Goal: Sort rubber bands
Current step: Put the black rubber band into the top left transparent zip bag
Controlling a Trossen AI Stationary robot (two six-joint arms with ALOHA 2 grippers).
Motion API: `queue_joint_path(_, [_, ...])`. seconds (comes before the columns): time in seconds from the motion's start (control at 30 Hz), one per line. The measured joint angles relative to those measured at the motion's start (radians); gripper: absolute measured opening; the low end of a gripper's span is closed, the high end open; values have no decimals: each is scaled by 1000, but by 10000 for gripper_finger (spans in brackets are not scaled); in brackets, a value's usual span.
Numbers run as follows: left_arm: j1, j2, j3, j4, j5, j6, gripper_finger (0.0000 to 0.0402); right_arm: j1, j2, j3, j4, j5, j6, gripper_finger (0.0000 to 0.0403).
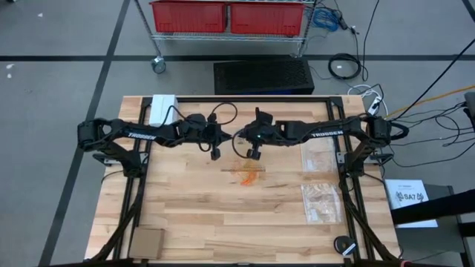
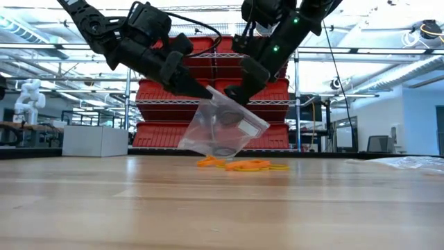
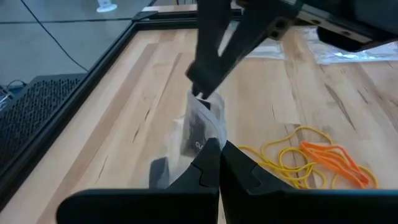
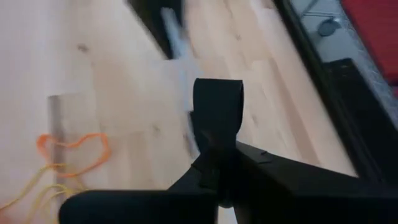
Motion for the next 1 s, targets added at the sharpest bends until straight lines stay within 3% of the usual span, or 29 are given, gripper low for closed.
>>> queue_joint_path(0.23, [0,0,0,35,0,-7,0,1,0,0,2,-61,9,6])
queue_joint_path(1.0, [-1,0,0,47,14,-9,0,-48,-1,2,-58,-113,60,114])
